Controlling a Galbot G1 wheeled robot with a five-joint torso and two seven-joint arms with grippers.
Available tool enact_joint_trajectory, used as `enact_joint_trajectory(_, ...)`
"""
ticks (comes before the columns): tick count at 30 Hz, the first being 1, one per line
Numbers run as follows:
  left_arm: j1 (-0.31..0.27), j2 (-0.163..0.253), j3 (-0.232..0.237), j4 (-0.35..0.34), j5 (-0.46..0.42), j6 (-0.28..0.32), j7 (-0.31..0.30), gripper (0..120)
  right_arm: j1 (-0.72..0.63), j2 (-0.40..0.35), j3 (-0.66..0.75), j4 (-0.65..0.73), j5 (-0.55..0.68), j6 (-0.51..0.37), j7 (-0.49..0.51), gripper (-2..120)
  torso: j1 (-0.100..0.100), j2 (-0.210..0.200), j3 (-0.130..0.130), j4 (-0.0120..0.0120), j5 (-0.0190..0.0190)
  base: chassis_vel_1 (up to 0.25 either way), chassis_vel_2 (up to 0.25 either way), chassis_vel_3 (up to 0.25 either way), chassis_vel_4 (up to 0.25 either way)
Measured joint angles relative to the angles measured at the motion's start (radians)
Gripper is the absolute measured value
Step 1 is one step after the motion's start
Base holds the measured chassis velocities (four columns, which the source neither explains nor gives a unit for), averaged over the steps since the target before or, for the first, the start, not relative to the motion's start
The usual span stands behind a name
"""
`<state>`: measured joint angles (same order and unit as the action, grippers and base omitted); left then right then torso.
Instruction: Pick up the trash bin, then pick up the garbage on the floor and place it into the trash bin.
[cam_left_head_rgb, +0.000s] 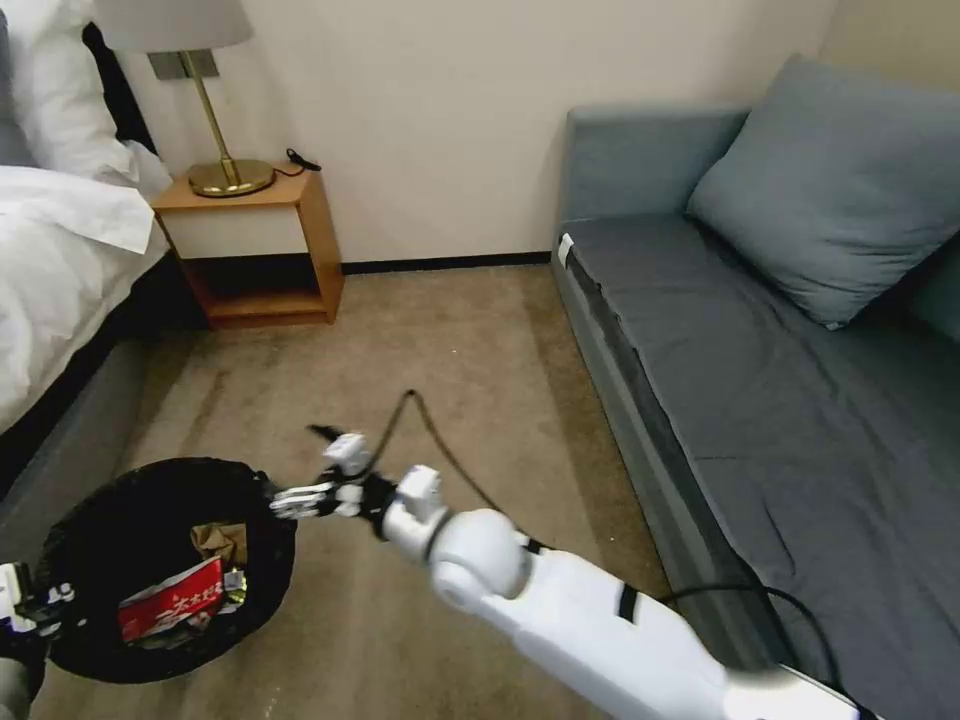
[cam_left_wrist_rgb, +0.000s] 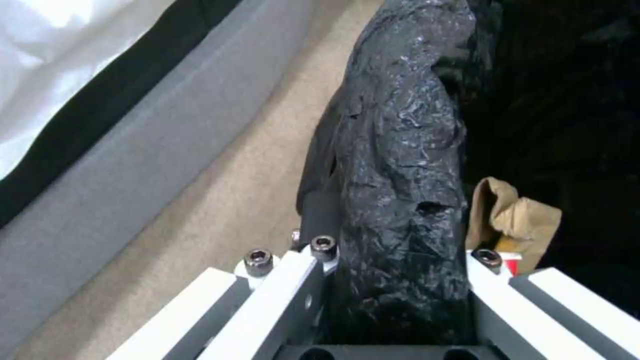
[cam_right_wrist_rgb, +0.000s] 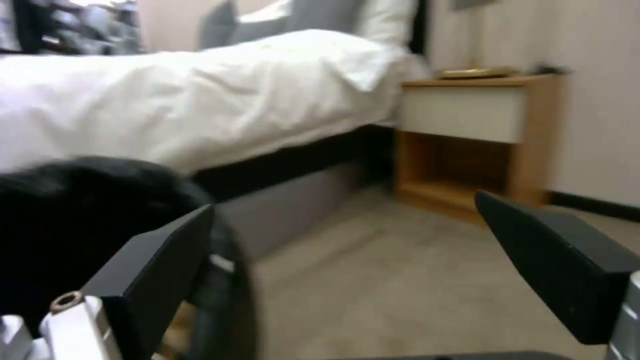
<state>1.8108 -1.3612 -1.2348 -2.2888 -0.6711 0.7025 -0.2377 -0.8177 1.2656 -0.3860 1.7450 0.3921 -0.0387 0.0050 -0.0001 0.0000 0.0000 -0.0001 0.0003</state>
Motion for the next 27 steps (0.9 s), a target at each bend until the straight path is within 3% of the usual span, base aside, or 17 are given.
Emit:
enact_joint_trajectory(8,-0.008,0.010,-0.003,0.013,-0.011,0.003,-0.001,2,-0.221,-0.086,0.202,0.076,-0.080,0.077,-0.036,100,0.000,0.000,0.000,0.0000,0.0000,0.000,0.000,0.000,0.000)
enact_joint_trajectory(14,-0.012,0.012,-0.007,0.016,-0.019,0.004,-0.002,2,-0.360,-0.110,0.255,0.079,-0.105,0.135,-0.062,100,0.000,0.000,0.000,0.0001,-0.0001,0.000,0.000,0.000,0.000)
enact_joint_trajectory(27,-0.013,0.017,-0.009,0.014,-0.022,0.004,-0.002,2,-0.406,-0.105,0.228,0.044,-0.156,0.152,-0.069,100,0.000,0.000,0.000,0.0001,-0.0002,-0.048,0.043,0.049,-0.037)
